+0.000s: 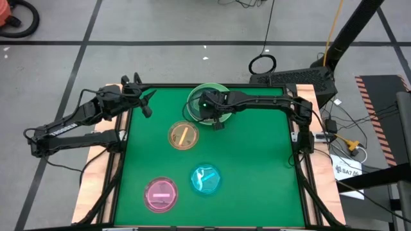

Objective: Stack plastic plates
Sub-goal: Stack the green transparent plate on top of the dark blue plate, then stack the blue transparent plate on top of the green transparent plate

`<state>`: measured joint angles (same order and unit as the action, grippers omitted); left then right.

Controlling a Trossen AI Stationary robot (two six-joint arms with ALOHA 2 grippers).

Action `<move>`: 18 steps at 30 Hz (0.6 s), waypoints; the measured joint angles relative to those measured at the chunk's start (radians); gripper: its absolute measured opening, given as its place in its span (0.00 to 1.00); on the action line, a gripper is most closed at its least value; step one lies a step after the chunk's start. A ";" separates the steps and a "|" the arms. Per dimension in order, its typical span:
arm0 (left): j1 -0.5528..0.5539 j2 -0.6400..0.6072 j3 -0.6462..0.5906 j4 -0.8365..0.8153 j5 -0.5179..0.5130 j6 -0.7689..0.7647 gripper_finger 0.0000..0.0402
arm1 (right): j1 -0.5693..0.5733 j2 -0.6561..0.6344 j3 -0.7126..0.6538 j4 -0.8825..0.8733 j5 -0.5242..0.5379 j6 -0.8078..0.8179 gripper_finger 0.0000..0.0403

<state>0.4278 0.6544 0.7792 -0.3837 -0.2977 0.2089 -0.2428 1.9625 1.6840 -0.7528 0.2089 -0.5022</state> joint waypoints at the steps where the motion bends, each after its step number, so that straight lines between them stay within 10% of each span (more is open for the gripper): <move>1: 0.000 0.000 0.000 -0.001 0.000 0.000 0.31 | 0.000 0.000 0.000 0.000 0.000 0.007 0.06; 18: 0.000 0.000 0.000 -0.021 0.000 -0.008 0.31 | 0.050 -0.017 0.000 -0.077 0.050 0.370 0.36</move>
<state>0.4274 0.6544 0.7792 -0.4049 -0.2974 0.2011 -0.1932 1.9453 1.6836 -0.8300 0.2590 -0.1321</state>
